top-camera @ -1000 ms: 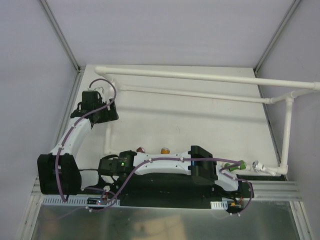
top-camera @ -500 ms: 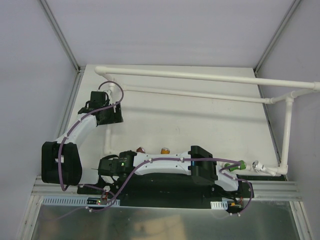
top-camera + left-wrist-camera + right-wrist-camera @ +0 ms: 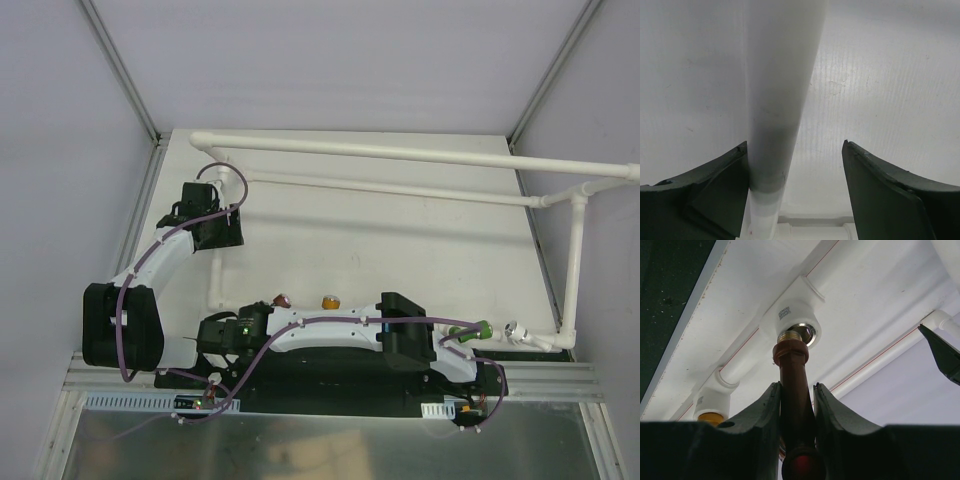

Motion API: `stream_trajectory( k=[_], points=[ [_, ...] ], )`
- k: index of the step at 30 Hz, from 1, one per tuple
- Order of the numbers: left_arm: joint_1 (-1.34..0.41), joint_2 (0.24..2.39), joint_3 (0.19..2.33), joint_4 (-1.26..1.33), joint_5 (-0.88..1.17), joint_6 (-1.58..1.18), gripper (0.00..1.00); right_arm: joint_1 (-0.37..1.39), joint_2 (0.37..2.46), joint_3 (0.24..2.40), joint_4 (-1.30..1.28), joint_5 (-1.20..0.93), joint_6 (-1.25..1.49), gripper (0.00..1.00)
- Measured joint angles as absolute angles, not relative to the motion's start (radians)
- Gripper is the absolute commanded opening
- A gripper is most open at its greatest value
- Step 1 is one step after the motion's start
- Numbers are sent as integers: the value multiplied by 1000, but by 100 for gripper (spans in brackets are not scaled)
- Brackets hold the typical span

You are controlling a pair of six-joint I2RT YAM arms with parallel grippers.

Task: Install the water faucets
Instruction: Adjust the water faucet.

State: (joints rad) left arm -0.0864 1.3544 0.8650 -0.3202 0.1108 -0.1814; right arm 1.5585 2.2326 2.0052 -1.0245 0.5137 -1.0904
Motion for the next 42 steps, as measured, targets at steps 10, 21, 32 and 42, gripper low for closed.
stream_trajectory(
  k=[10,21,32,42],
  points=[
    [-93,1348,869,-341,96,-164,70,1558,2233,2008,-1024,518,-1093,0],
    [-90,1314,869,-369,97,-164,70,1550,2234,2017,-1024,535,-1095,0],
    [-64,1276,869,-394,131,-169,69,1543,2240,2027,-998,537,-1097,0],
    [-31,1234,869,-427,160,-196,70,1543,2249,2033,-996,537,-1097,0]
  ],
)
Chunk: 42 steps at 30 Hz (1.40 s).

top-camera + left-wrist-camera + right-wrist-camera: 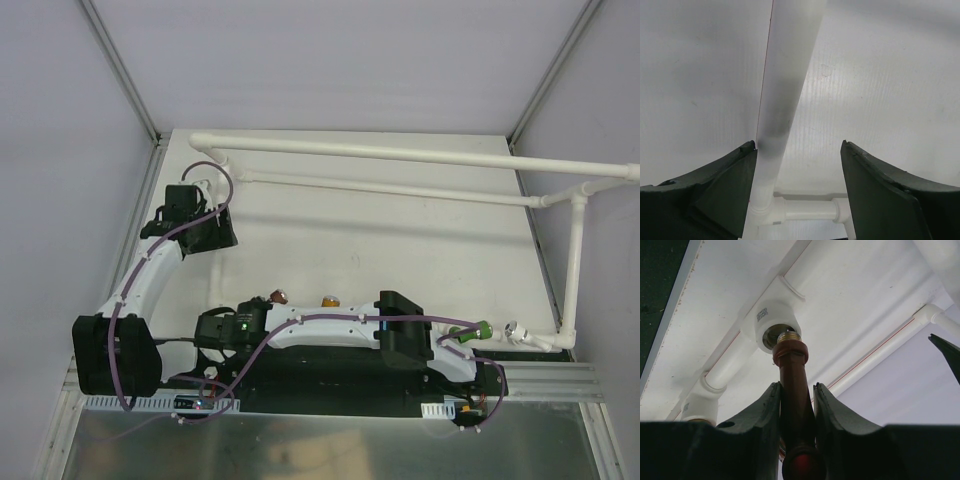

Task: Install the water faucets
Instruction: Adjust the water faucet.

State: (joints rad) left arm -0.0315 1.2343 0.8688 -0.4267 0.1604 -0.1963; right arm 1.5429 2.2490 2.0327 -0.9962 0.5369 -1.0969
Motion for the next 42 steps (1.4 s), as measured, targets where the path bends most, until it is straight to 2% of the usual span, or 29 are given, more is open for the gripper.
stream_trajectory(
  k=[8,32,42],
  points=[
    [31,1126,859,-447,203,-248,70,1543,2251,2033,-998,539,-1093,0],
    [67,1129,859,-455,261,-277,71,1559,2237,1941,-982,597,-1044,0],
    [87,1134,859,-455,262,-293,71,1560,2250,1967,-1002,591,-1047,0]
  ],
)
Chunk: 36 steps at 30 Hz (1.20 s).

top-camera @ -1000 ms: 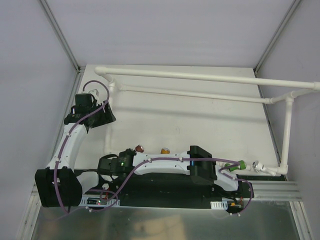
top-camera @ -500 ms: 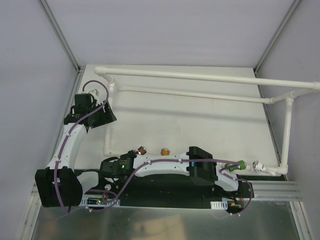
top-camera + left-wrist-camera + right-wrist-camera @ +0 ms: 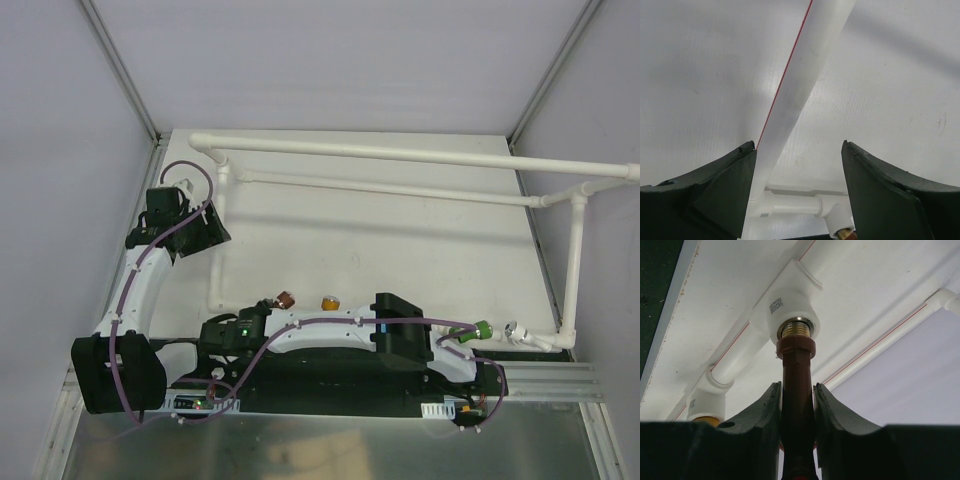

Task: Install the water faucets
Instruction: Adjust the water faucet.

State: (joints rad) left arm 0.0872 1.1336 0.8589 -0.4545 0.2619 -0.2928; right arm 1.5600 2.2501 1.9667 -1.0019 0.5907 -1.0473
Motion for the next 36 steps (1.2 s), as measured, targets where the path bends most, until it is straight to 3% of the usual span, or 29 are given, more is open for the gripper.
stream_trajectory(
  k=[28,36],
  points=[
    [97,1140,859,-455,270,-300,71,1572,2303,2063,-1077,582,-1031,0],
    [109,1141,859,-455,279,-306,65,1572,2315,2091,-1110,554,-1002,0]
  ],
)
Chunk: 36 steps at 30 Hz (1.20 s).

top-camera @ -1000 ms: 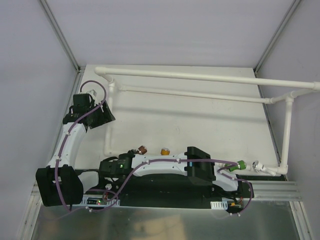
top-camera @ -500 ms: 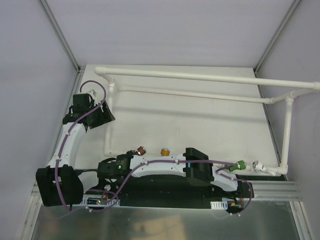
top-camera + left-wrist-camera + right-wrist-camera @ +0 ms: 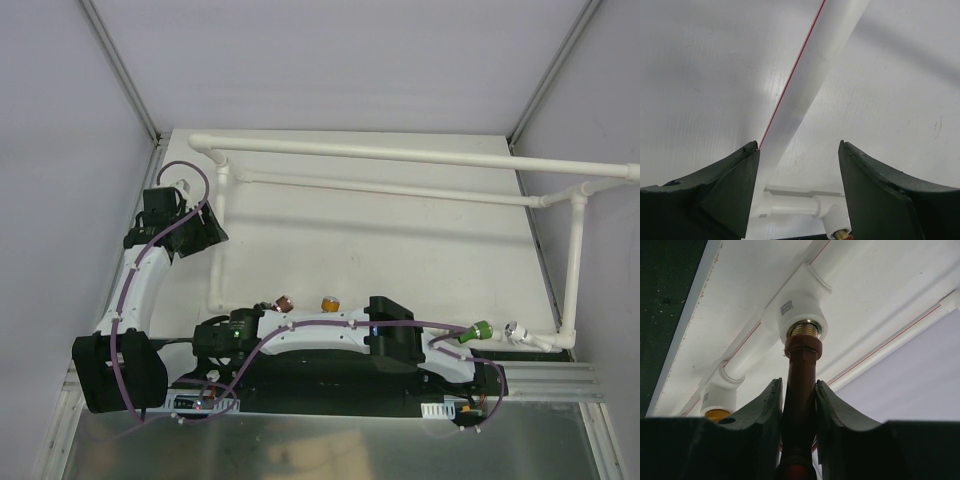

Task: Install the water faucets
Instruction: Adjust the water faucet.

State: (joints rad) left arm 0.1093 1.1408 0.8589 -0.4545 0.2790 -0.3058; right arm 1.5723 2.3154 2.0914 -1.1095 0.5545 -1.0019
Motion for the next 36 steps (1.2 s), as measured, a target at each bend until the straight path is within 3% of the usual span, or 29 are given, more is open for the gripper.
stream_trajectory(
  k=[14,36],
  points=[
    [236,1107,822,-441,314,-434,60,1571,2337,2135,-1151,535,-929,0],
    [432,1018,769,-386,393,-615,61,1552,2342,2179,-1163,463,-741,0]
  ],
)
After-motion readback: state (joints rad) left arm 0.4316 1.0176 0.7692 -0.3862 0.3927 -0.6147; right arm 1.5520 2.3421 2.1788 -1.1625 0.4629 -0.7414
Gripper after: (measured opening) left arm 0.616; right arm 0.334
